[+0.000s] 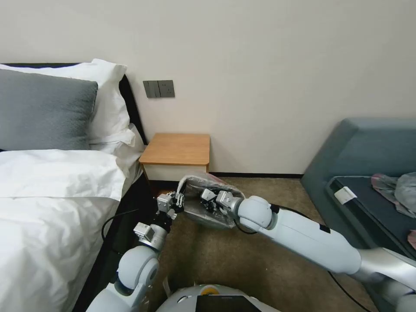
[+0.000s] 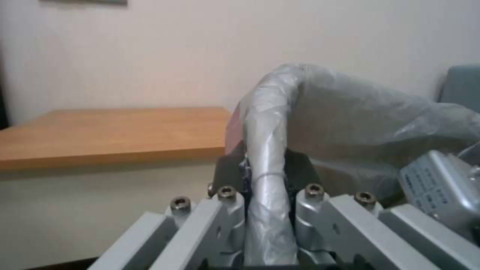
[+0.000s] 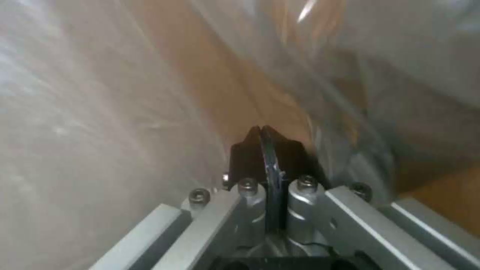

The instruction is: Pick up the garbage bag from the table and place it over the trash can.

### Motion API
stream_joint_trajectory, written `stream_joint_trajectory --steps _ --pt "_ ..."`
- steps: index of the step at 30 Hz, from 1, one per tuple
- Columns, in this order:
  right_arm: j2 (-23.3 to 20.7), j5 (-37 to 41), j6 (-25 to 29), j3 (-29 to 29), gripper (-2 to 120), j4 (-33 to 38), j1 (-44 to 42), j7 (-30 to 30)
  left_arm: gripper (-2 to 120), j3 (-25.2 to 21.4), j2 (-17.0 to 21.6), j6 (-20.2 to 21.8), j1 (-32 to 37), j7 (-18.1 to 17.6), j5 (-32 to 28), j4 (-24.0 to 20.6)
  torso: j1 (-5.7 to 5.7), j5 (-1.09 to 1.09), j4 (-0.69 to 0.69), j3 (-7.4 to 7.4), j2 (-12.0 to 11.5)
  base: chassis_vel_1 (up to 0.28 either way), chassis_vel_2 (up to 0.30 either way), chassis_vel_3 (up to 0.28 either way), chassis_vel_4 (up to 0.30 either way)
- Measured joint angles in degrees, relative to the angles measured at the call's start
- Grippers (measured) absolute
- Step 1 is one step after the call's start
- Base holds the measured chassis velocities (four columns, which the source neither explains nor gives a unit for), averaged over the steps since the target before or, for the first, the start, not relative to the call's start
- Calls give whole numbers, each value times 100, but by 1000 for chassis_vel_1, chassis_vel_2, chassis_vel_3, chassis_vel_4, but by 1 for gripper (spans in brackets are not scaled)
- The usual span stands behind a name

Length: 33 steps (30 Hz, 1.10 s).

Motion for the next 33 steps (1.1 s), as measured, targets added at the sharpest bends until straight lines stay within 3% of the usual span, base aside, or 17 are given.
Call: stream_joint_trajectory --steps 16,33 --pt "179 -159 -8 -226 0 -282 20 381 6 46 -22 -169 112 237 613 -32 0 1 0 -1 0 0 0 0 0" --pt "320 -409 -2 -266 0 -478 -43 486 6 39 -45 -185 220 275 654 -115 0 0 0 -1 0 0 0 0 0"
